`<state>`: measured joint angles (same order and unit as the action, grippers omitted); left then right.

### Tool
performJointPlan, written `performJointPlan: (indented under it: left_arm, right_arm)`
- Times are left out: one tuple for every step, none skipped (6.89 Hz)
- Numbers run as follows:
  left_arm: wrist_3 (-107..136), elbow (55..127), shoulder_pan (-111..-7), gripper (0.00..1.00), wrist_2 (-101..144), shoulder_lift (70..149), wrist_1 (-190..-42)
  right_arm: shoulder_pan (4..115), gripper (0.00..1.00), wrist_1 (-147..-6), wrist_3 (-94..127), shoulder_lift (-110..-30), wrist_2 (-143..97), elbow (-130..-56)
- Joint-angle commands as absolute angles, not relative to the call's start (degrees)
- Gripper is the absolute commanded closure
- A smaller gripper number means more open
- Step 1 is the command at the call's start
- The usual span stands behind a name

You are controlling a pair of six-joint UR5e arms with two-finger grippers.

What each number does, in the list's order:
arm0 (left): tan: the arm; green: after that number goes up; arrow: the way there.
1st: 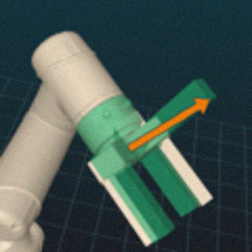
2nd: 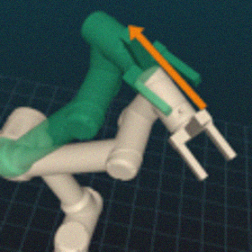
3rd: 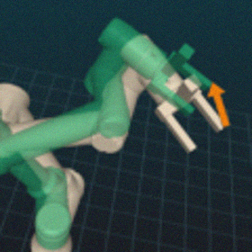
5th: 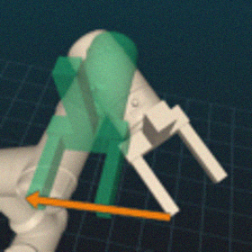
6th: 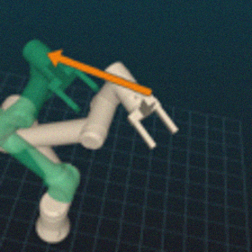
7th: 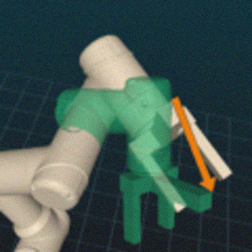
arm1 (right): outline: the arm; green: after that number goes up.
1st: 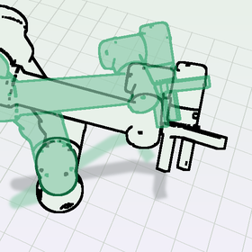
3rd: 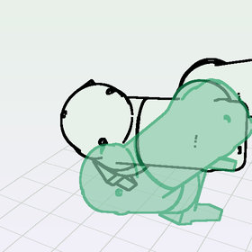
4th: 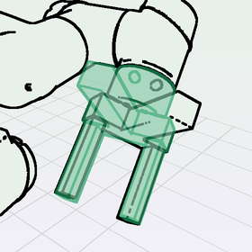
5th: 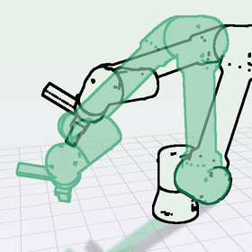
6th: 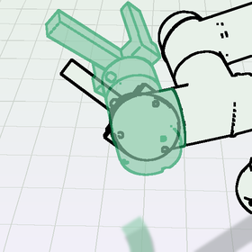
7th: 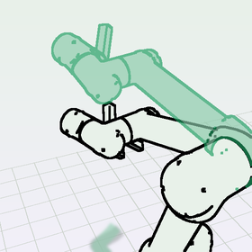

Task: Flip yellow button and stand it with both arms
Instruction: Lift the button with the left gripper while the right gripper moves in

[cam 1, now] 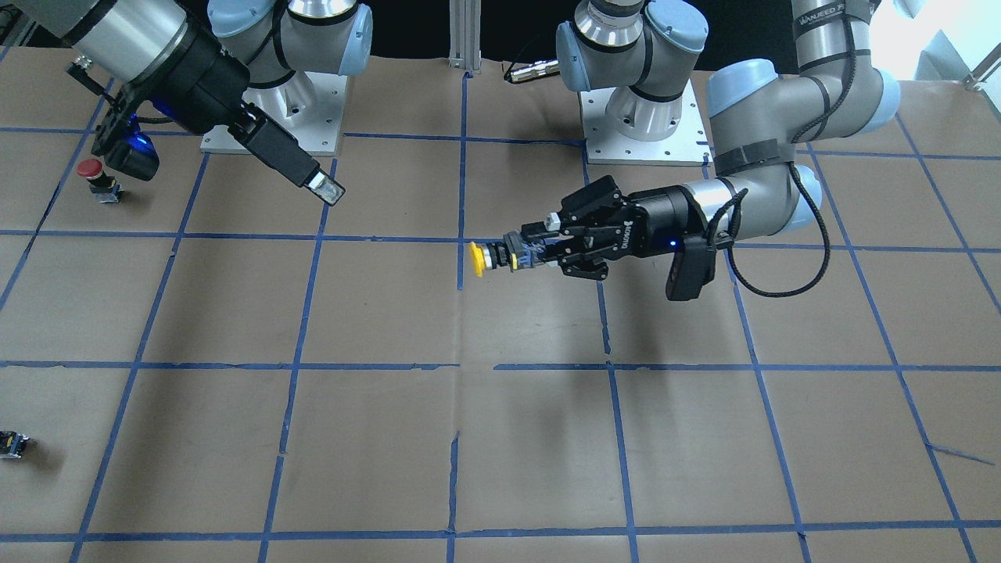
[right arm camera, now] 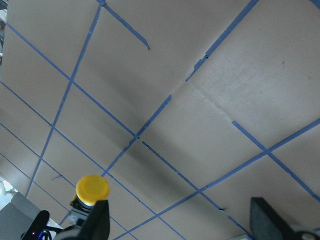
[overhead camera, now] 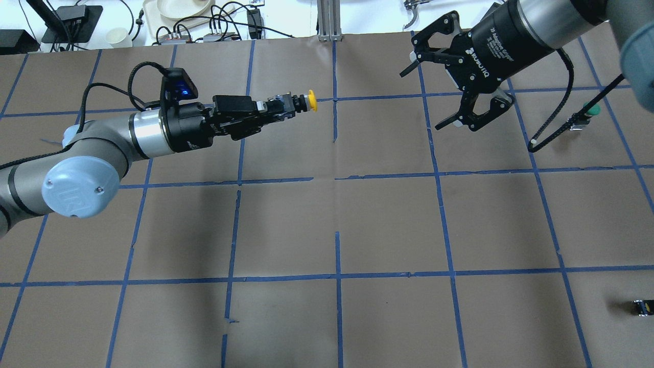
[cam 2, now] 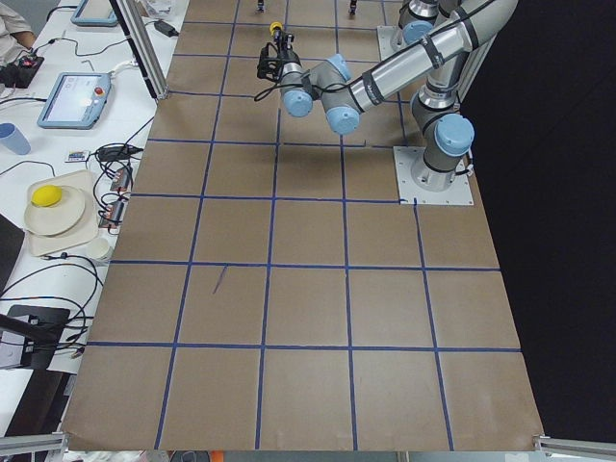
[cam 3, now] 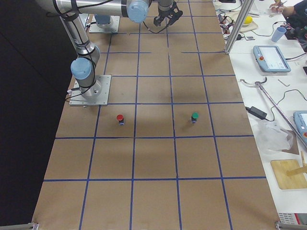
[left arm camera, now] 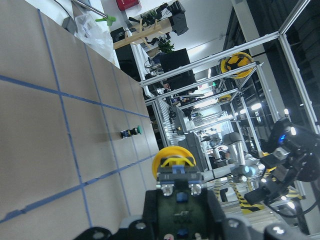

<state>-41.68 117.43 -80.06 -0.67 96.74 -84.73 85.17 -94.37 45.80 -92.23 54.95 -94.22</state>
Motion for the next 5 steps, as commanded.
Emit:
performJointPlan:
  left_arm:
    - [-39.8,116.5,-86.2,0.91,2.3,96.6,-83.7]
    - [-39.8,115.3,-87.5,0.91,2.4,96.8,-83.6]
    - [-39.8,114.9,-88.4,0.91,2.5,96.9,-82.9]
    - [-39.8,114.7,-88.5,0.91,4.0,96.9,-82.6]
    - [-39.7,114.6,-88.5,0.9,4.2,96.5,-82.7]
  right_arm:
    - [88.8,0.0,-98.9,49.7,-90.4,53.7,-94.1]
    - [89.6,0.0,-101.9,52.6,-89.5,48.1,-93.8]
    - [89.7,0.0,-106.4,57.6,-89.0,47.6,-93.8]
    - [89.8,0.0,-106.4,58.1,-89.0,47.5,-94.4]
    - [89.8,0.0,-105.9,58.1,-89.0,47.8,-94.8]
